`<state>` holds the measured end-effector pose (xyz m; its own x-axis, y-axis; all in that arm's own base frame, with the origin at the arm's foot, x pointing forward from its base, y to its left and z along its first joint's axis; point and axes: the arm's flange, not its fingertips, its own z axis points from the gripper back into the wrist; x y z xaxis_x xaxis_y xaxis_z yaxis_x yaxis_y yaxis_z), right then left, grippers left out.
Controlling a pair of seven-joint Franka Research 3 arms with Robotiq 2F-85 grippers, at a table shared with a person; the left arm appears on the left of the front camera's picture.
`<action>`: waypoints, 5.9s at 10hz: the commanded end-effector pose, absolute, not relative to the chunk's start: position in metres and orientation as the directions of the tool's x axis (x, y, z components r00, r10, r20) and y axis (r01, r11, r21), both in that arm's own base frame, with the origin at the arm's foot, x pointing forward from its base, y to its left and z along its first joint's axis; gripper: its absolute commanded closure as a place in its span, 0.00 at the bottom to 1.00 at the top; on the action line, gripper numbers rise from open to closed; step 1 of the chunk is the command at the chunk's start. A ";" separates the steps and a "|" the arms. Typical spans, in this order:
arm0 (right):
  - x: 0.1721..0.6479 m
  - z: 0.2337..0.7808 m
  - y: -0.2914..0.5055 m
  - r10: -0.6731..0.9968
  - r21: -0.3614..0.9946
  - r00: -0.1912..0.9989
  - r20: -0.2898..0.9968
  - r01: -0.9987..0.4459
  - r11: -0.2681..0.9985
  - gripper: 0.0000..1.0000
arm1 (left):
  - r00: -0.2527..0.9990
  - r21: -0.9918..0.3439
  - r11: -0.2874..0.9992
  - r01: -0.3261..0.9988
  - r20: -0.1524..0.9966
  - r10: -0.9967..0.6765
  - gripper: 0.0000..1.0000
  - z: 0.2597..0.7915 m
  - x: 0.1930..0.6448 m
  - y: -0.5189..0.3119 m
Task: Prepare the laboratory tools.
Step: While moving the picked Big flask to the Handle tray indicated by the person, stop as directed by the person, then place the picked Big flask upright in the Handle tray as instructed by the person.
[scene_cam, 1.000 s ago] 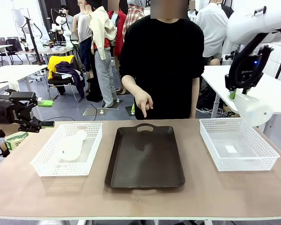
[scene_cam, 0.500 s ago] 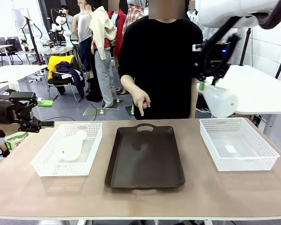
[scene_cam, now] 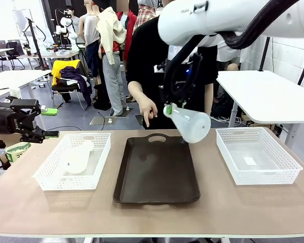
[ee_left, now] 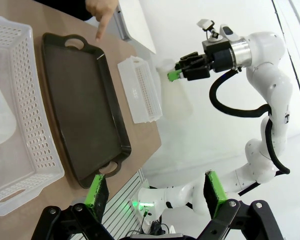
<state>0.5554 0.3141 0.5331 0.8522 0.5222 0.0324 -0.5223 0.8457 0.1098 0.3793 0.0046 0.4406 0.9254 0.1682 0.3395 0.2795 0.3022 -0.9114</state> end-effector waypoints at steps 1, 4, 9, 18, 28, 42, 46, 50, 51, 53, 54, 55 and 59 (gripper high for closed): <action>0.558 0.520 0.327 0.556 0.115 0.831 0.024 -0.555 0.824 1.00 | 0.916 -0.911 0.282 0.302 0.359 0.179 0.00 0.439 0.379 0.005; 0.565 0.470 0.362 0.589 0.116 0.808 -0.021 -0.583 0.804 1.00 | 0.916 -0.911 0.282 0.302 0.359 0.179 0.00 0.439 0.379 0.005; 0.569 0.423 0.381 0.580 0.066 0.813 -0.048 -0.577 0.814 1.00 | 0.916 -0.911 0.282 0.302 0.359 0.179 0.00 0.439 0.379 0.005; 0.571 0.419 0.372 0.593 0.100 0.804 -0.047 -0.587 0.803 1.00 | 0.916 -0.911 0.282 0.302 0.359 0.179 0.00 0.439 0.379 0.005; 0.571 0.419 0.372 0.593 0.100 0.804 -0.047 -0.587 0.803 1.00 | 0.916 -0.911 0.282 0.302 0.359 0.179 0.00 0.439 0.379 0.005; 0.571 0.419 0.372 0.593 0.100 0.804 -0.047 -0.587 0.803 1.00 | 0.916 -0.911 0.282 0.302 0.359 0.179 0.00 0.439 0.379 0.005; 0.571 0.419 0.372 0.593 0.100 0.804 -0.047 -0.587 0.803 1.00 | 0.916 -0.911 0.282 0.302 0.359 0.179 0.00 0.439 0.379 0.005; 0.571 0.419 0.372 0.593 0.100 0.804 -0.047 -0.587 0.803 1.00 | 0.916 -0.911 0.282 0.302 0.359 0.179 0.00 0.439 0.379 0.005; 0.570 0.416 0.375 0.595 0.102 0.802 -0.051 -0.588 0.802 1.00 | 0.916 -0.911 0.282 0.302 0.359 0.179 0.00 0.439 0.379 0.005; 0.567 0.427 0.370 0.695 0.151 0.714 0.091 -0.699 0.699 1.00 | 0.916 -0.911 0.282 0.302 0.359 0.179 0.00 0.439 0.379 0.005; 0.566 0.433 0.365 0.728 0.145 0.662 0.178 -0.749 0.646 1.00 | 0.916 -0.911 0.282 0.302 0.359 0.179 0.00 0.439 0.379 0.005; 0.563 0.439 0.358 0.725 0.123 0.643 0.246 -0.763 0.634 1.00 | 0.916 -0.911 0.282 0.302 0.359 0.179 0.00 0.439 0.379 0.005; 0.554 0.450 0.335 0.700 0.064 0.377 0.606 -0.901 0.429 1.00 | 0.916 -0.911 0.282 0.302 0.359 0.179 0.00 0.439 0.379 0.005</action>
